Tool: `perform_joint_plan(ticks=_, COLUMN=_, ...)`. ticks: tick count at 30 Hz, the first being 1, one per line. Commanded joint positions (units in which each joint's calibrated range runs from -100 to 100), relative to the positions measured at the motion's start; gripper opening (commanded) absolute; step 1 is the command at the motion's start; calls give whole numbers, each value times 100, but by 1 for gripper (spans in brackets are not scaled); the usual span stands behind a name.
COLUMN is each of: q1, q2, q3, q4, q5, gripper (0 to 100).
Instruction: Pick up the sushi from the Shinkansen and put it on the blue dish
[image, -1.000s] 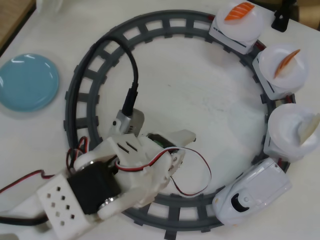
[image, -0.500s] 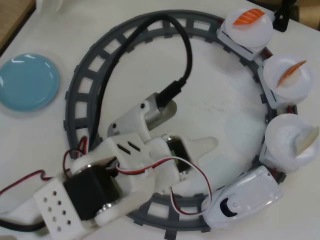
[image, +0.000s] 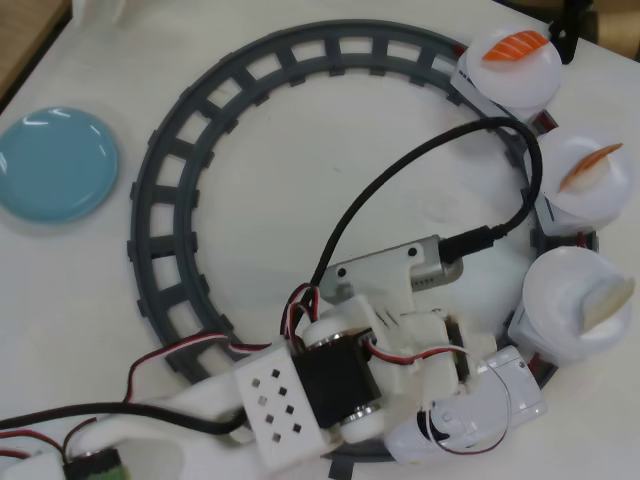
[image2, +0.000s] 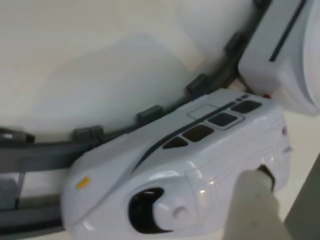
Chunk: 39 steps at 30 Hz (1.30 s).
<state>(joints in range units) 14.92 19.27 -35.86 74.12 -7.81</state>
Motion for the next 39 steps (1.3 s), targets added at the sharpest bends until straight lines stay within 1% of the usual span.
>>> perform_joint_plan(ticks=1, q1=-22, q2=109, q3=-1111, q4=287, q5=326, gripper=20)
perform_joint_plan(ticks=4, q1=49, q2=200, q3=-1517, q4=372, q5=514, gripper=20)
perform_joint_plan(ticks=12, q1=383, q2=416, q3=-1625, q4=338, q5=1001, gripper=20)
perform_joint_plan(ticks=19, q1=603, q2=557, q3=-1652, q4=321, q5=1796, gripper=20)
perform_joint_plan(ticks=26, q1=656, q2=565, q3=-1580, q4=-265, q5=2533, gripper=20)
perform_joint_plan(ticks=32, q1=639, q2=955, q3=-1616, q4=-461, q5=3051, gripper=21)
perform_joint_plan(ticks=39, q1=656, q2=1246, q3=-1743, q4=-393, q5=3381, gripper=21)
